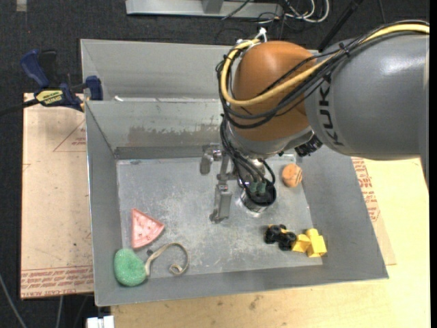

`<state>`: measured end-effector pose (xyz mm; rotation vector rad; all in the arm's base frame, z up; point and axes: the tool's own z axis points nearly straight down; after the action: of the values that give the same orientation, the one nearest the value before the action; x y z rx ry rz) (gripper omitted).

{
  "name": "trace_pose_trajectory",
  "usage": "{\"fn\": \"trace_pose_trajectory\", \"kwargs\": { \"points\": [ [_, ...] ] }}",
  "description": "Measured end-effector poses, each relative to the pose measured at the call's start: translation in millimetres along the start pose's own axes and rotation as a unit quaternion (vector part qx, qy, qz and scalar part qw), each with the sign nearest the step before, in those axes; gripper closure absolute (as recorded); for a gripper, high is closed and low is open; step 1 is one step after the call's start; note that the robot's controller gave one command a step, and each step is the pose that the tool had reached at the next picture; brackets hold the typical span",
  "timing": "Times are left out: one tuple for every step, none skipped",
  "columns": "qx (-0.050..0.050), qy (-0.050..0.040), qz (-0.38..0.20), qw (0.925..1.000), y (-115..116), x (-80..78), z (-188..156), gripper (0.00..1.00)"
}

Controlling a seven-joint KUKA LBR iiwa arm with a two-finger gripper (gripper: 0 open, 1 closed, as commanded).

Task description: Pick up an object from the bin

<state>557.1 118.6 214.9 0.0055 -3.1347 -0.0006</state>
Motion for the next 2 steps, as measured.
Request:
{"fn": "trace_pose_trajectory", "kwargs": {
  "points": [
    [0.0, -0.0037, 0.001, 1.0, -0.6, -1.4, -4.6, 0.0],
    [-0.001, -0.0067, -0.002, 1.0, -18.7, 7.7, 48.8, 0.0]
  ]
}}
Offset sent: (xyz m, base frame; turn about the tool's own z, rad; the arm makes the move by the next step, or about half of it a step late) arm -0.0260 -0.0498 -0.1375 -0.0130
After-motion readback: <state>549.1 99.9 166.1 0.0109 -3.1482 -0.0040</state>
